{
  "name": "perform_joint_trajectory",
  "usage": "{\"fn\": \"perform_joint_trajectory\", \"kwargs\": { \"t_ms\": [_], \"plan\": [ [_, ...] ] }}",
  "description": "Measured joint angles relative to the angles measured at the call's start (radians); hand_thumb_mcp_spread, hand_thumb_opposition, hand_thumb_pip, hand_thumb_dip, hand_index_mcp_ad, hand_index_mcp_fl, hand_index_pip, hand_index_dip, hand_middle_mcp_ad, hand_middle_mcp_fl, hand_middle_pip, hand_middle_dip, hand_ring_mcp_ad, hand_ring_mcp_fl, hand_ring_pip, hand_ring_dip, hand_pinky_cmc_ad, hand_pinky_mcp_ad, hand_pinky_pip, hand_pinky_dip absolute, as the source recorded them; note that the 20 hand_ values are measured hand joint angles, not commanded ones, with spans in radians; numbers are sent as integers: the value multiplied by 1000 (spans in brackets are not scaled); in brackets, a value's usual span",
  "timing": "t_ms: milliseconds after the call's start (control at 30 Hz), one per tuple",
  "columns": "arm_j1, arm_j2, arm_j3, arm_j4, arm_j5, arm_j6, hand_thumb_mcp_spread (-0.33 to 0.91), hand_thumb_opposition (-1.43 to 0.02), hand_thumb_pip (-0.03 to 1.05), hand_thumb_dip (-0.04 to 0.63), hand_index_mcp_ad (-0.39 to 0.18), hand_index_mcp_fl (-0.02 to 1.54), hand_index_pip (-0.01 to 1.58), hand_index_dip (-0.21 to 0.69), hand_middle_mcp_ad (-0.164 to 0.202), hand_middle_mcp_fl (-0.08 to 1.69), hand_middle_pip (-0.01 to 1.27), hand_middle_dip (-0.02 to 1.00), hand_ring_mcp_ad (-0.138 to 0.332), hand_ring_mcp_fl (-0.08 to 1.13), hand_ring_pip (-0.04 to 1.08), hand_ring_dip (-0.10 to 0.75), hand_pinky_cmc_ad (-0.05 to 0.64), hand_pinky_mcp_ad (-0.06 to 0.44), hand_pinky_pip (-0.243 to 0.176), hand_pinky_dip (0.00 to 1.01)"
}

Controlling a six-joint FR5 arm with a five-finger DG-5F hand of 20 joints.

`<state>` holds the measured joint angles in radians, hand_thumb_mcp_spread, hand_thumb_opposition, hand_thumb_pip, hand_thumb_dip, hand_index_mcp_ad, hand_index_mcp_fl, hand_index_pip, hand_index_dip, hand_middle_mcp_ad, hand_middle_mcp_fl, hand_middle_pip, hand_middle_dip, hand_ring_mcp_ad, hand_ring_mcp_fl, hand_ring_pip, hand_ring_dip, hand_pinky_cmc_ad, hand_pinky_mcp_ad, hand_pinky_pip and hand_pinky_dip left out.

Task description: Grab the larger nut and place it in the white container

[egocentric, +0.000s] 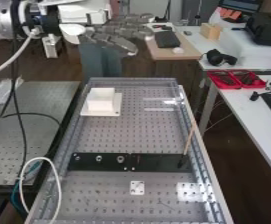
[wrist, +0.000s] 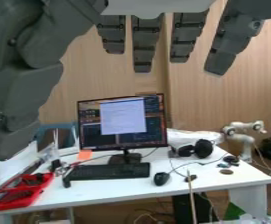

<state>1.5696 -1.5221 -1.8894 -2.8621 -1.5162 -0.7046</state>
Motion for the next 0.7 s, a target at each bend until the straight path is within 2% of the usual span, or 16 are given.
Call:
{"fn": "perform_joint_trajectory", "kwargs": {
  "t_ms": [100,233,400,467,600,700],
  "plan": [
    [-17,5,-32,17,-10,1,187,-738,543,94,-70,40,84,-164,21,138,140,239,138,3,101,44,349,274,-75,307],
    [-42,8,-80,51,-25,12,201,-759,555,94,-73,40,84,-164,19,138,136,258,136,3,98,44,346,274,-75,314],
    [-83,8,-150,115,-53,25,218,-785,585,141,-73,75,113,-164,21,204,140,319,138,3,99,59,351,276,-75,325],
    [-99,6,-170,138,-69,34,220,-785,646,169,-73,68,150,-161,21,202,140,361,138,3,98,56,353,276,-75,337],
    [-132,-10,-205,185,-108,45,218,-785,648,190,-75,84,267,-133,21,202,138,412,138,3,98,72,353,274,-75,353],
    [-153,-26,-226,222,-131,46,236,-801,677,206,-77,168,394,-119,21,202,136,445,138,3,98,87,353,272,-75,368]
  ]
}}
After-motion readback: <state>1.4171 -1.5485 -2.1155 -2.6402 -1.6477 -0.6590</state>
